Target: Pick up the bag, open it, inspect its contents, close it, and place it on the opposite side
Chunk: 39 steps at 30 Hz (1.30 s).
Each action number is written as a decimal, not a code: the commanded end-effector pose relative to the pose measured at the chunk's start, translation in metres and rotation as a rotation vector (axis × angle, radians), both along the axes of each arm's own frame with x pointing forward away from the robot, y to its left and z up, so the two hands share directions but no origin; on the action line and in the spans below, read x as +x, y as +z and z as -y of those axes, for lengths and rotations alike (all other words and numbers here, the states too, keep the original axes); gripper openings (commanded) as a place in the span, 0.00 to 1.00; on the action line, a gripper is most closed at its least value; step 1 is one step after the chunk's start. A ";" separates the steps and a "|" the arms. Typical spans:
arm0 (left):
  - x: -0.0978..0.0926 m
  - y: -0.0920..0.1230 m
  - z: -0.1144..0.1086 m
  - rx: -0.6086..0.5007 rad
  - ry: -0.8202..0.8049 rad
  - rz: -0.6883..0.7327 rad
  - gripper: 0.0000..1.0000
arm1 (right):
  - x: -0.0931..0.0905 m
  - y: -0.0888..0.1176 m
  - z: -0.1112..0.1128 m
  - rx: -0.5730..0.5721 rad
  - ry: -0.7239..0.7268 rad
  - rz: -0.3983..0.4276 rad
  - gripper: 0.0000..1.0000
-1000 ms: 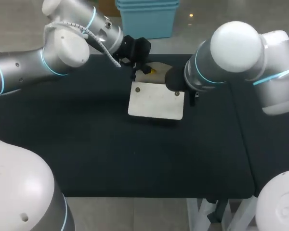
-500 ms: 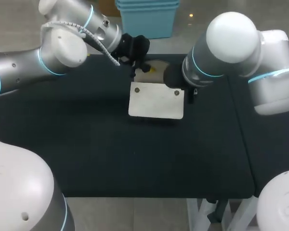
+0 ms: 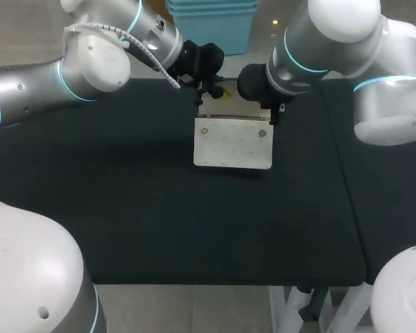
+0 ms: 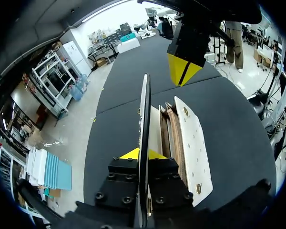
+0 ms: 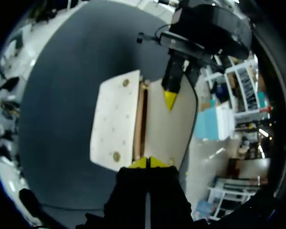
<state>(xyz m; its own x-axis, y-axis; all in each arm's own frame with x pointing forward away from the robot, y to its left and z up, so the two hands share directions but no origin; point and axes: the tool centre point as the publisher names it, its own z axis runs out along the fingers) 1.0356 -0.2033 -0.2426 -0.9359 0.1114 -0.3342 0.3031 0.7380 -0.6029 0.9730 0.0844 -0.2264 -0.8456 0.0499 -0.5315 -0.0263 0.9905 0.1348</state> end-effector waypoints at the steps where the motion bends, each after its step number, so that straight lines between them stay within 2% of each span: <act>1: 0.002 0.004 0.002 0.005 0.000 -0.019 0.00 | 0.011 -0.008 -0.007 0.007 0.009 -0.012 0.00; 8: -0.001 0.005 0.005 0.007 0.007 -0.042 0.00 | 0.016 -0.023 -0.014 0.022 0.022 -0.020 0.00; 18: -0.006 0.006 0.006 0.002 -0.003 -0.068 0.00 | 0.024 -0.041 -0.018 -0.004 0.053 0.012 0.00; 30: -0.011 0.005 0.006 0.008 -0.015 -0.066 0.00 | 0.035 -0.068 -0.009 -0.070 0.031 0.012 0.00; 39: -0.010 0.004 0.007 0.006 0.006 -0.063 0.00 | 0.033 -0.069 -0.004 -0.080 0.009 0.007 0.00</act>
